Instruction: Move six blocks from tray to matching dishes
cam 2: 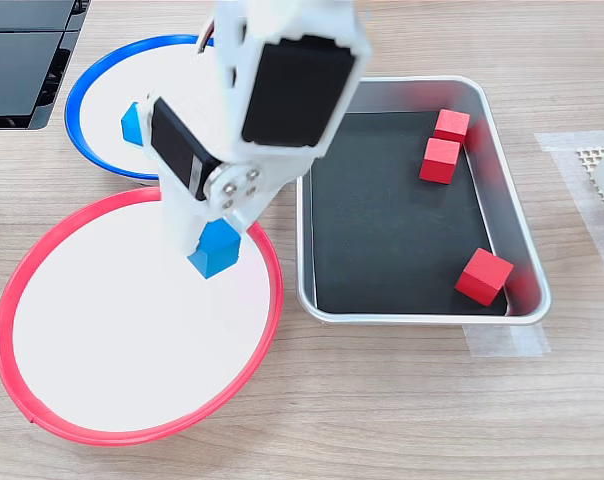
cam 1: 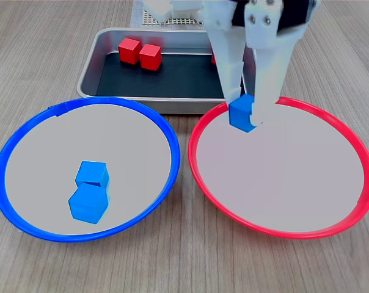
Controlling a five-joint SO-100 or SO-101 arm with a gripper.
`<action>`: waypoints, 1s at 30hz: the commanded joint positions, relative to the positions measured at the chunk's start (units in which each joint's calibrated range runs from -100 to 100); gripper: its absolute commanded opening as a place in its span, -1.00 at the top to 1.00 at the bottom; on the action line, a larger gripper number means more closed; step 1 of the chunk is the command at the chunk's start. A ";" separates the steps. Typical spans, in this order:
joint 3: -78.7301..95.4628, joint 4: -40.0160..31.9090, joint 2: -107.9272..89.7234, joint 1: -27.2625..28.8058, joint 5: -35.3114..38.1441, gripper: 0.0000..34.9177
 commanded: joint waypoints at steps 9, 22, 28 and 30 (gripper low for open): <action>-6.07 3.11 -1.83 0.87 -1.61 0.99; 3.21 -4.81 -6.35 23.46 3.37 -0.08; 10.31 -7.20 -12.83 22.80 6.74 0.13; 14.14 -3.90 -17.78 22.61 8.99 0.98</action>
